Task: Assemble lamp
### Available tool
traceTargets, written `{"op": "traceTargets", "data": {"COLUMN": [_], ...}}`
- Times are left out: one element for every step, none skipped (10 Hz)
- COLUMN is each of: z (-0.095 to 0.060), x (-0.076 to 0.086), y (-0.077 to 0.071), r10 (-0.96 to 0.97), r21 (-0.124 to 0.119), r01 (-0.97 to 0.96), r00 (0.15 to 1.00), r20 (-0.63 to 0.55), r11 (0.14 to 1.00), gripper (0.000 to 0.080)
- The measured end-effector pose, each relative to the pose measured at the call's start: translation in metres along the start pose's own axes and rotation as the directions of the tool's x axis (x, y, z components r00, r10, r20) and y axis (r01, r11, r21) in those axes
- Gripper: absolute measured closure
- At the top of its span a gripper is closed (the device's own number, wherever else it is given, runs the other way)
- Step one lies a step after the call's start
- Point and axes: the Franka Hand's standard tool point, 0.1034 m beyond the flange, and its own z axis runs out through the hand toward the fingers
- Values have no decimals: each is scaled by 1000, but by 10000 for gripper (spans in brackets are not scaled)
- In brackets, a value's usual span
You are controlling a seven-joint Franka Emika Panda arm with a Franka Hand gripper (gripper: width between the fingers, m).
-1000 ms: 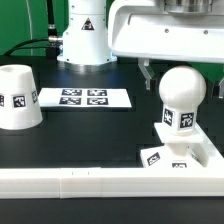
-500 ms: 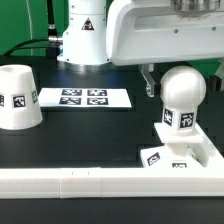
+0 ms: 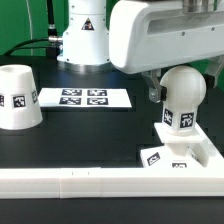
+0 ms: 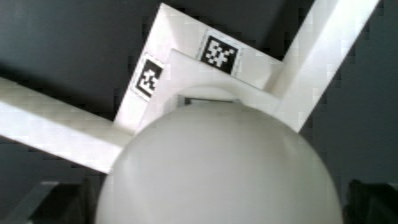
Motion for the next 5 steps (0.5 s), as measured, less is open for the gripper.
{"op": "traceTargets", "data": {"z": [1, 0, -1, -1, 0], "x": [-1, 0, 2, 4, 3], "y": [0, 1, 2, 3, 3], "r10": [-131, -228, -356, -451, -546], "r21": [-15, -31, -53, -65, -64], "r01": [131, 229, 357, 452, 549], "r00": [991, 973, 934, 892, 836], "r20": [8, 18, 27, 34, 49], "r11": [991, 973, 932, 890, 834], "gripper": [101, 101, 101, 101, 101]}}
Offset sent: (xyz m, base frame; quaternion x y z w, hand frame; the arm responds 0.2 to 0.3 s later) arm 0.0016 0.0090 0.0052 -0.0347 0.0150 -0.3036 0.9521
